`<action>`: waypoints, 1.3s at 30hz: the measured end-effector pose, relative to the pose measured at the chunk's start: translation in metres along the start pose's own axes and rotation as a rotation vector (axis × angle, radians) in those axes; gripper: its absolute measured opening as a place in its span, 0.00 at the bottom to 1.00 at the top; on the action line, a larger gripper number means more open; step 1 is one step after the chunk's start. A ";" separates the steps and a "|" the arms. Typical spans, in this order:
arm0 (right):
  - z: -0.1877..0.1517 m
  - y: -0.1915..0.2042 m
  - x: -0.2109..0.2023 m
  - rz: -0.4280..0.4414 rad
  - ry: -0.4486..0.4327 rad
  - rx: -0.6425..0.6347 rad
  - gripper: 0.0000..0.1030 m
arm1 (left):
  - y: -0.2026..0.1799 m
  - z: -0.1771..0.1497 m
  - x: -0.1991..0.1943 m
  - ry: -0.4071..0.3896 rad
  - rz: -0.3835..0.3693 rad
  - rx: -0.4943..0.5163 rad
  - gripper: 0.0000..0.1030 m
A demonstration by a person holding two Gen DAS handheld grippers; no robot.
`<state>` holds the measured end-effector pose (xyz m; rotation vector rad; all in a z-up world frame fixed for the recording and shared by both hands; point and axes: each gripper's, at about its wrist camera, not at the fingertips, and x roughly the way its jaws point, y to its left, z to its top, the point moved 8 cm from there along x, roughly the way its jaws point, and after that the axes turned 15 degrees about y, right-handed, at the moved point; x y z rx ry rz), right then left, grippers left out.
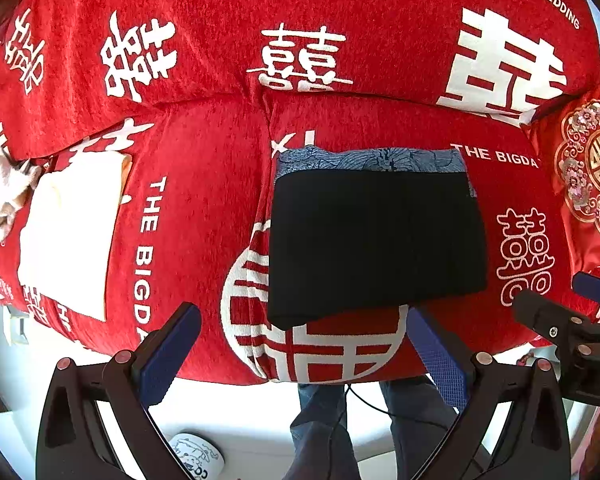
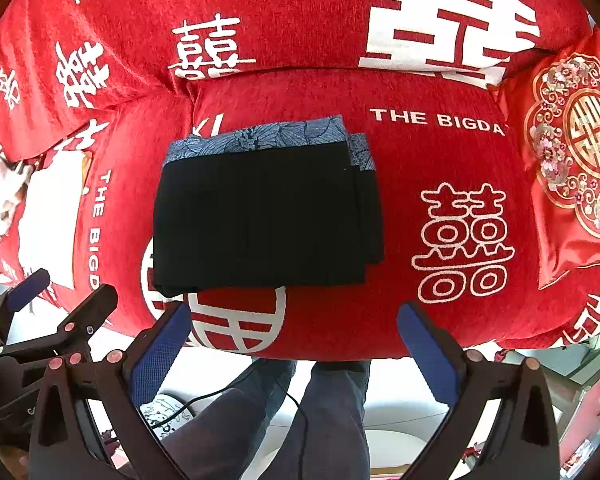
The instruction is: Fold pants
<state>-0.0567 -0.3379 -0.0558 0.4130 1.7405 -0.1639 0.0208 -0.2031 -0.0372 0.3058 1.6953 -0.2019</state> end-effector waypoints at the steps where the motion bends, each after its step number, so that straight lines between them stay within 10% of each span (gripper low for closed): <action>1: 0.000 0.000 0.000 0.000 -0.002 0.000 1.00 | 0.000 0.000 0.000 0.001 0.000 0.000 1.00; 39: -0.004 -0.006 0.007 -0.025 -0.002 0.009 1.00 | -0.002 -0.009 0.007 0.001 -0.008 0.028 1.00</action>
